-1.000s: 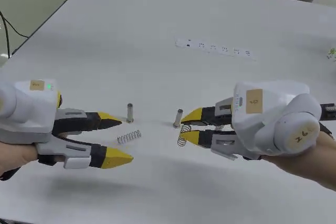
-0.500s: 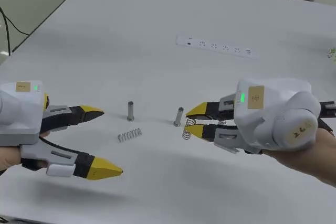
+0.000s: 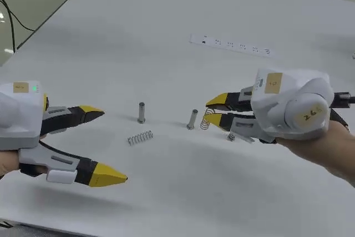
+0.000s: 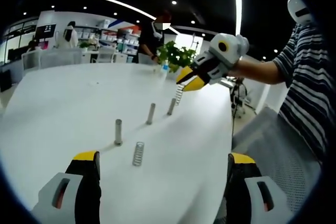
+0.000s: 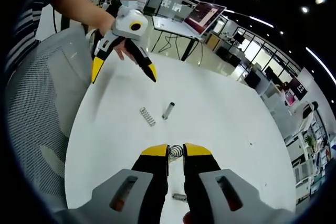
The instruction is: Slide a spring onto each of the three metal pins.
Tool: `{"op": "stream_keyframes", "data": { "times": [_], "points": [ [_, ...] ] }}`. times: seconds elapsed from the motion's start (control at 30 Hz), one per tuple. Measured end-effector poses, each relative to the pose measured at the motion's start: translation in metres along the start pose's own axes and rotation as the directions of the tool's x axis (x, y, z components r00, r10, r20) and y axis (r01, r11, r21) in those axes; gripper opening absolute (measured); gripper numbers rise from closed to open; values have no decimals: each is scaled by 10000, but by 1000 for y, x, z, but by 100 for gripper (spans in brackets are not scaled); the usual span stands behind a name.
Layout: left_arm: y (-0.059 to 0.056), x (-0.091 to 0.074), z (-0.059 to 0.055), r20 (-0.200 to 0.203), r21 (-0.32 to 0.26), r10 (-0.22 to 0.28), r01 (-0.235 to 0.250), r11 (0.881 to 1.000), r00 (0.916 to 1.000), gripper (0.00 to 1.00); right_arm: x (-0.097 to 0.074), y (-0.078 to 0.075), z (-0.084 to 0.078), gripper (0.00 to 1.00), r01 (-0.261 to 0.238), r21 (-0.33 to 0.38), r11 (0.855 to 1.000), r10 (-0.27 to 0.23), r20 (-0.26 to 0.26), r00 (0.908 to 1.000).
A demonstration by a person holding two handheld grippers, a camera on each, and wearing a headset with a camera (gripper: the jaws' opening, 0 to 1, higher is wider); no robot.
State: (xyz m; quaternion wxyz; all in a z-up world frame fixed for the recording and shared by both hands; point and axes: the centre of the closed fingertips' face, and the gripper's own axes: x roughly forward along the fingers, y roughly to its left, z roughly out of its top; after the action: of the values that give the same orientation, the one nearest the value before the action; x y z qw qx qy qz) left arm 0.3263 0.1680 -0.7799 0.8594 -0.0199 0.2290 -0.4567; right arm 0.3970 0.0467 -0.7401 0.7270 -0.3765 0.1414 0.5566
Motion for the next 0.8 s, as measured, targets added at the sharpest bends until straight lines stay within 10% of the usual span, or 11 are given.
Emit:
{"op": "stream_keyframes", "data": {
  "times": [0.8],
  "points": [
    [2, -5, -6, -56, -120, 176, -177, 9998, 9998, 98, 26, -36, -3, 7, 355, 911, 9952, -354, -25, 9994]
  ]
}}
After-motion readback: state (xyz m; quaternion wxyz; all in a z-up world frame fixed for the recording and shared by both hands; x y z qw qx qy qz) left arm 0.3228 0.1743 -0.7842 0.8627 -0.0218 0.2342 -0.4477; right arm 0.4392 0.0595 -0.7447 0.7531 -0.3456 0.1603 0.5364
